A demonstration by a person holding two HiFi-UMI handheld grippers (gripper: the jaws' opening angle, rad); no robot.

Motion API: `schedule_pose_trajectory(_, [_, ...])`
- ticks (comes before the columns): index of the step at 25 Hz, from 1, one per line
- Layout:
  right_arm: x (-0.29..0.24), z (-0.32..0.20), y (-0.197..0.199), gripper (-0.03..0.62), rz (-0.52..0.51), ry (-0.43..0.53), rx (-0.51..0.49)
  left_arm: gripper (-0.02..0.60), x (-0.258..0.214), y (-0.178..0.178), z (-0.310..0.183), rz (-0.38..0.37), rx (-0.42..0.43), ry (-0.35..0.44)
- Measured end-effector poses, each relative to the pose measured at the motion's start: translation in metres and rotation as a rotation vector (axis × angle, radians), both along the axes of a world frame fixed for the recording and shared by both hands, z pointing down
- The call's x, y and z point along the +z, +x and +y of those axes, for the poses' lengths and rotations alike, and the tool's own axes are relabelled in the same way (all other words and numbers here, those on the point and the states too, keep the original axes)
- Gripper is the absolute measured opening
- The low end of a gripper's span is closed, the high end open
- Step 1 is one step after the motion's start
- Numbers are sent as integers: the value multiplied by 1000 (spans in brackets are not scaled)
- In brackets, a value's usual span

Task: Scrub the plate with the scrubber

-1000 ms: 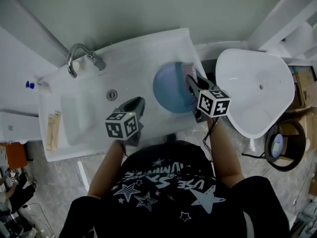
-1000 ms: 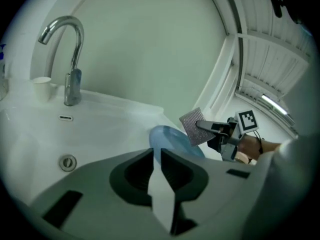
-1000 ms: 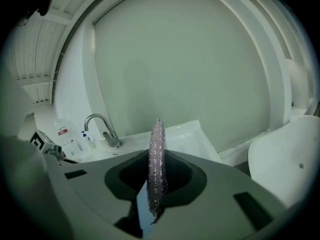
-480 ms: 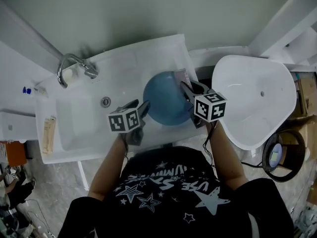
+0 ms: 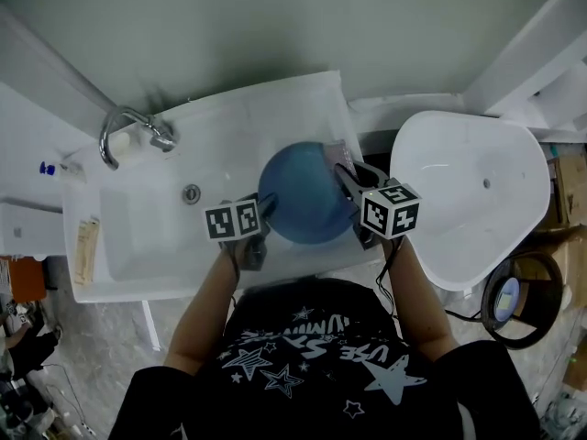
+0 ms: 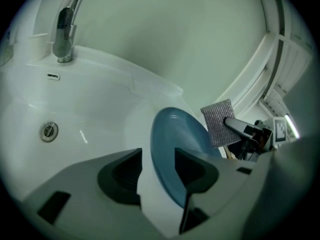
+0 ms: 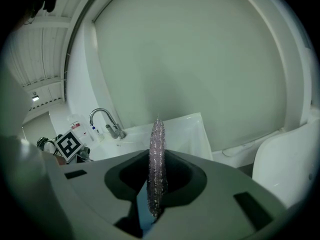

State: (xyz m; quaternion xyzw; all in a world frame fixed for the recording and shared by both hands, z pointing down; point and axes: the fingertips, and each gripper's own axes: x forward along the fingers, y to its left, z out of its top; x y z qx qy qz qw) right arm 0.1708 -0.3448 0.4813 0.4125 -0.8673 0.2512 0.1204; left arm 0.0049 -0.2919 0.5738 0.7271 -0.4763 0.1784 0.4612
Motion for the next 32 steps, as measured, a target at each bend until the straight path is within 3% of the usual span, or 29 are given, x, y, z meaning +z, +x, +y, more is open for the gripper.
schedule_pose_trajectory(2, [0, 0, 0, 80, -2, -1, -5, 205, 4, 2, -1, 5, -1, -12])
schedule_pose_trajectory(5, [3, 1, 0, 80, -2, -5, -13, 98, 9, 2, -1, -17, -10, -22])
schedule_pose_trajectory(8, [5, 1, -1, 80, -2, -10, -21, 57, 12, -1, -2, -20, -22, -28])
schedule_pose_trajectory(12, [6, 2, -8, 80, -3, -13, -39, 48, 12, -2, -3, 25, -30, -48])
schedule_pose_trajectory(17, [6, 1, -22, 80, -5, -13, -34, 31, 13, -8, -6, 138, -100, -81])
schedule_pose_trajectory(28, [-8, 14, -58, 80, -3, 3, -23, 28, 1, -25, -2, 139, -42, -68])
schedule_pose_trajectory(32, [-13, 20, -74, 80, 24, 27, -47, 28, -6, -33, 1, 186, -54, -82])
